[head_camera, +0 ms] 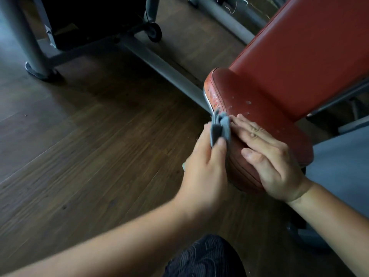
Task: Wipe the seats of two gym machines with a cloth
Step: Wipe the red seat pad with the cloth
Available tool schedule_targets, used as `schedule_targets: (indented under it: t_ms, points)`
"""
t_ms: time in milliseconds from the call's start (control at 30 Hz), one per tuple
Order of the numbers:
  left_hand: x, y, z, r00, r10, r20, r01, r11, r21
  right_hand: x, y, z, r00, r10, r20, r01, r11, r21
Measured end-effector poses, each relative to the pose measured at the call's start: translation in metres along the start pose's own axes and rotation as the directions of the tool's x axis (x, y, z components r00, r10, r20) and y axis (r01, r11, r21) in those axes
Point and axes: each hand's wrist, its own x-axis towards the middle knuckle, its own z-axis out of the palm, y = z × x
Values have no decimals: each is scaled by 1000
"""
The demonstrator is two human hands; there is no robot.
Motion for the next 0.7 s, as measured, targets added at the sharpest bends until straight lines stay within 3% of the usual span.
schedule_targets:
  t_ms: [67, 233, 367, 533, 700]
  points:
    - [-19, 2, 0, 995, 91, 30, -91, 996, -2, 0, 1, 0, 1000, -7, -5, 7, 1000, 20]
    - [37, 9, -5, 1000, -4, -19, 6, 995, 98, 0, 1, 0, 1000, -13, -5, 12, 999, -30]
    - [-12, -2, -1, 993, 109, 44, -111, 993, 51, 1, 1, 0, 1000, -22, -10, 22, 1000, 1]
    - [33, 1, -6, 999, -44, 18, 41, 992, 117, 2, 1, 0, 1000, 11, -15, -11, 1000, -15]
    - [-9, -3, 7, 987, 151, 49, -150, 989, -8, 4, -1, -2, 1000, 3, -28, -2, 999, 44]
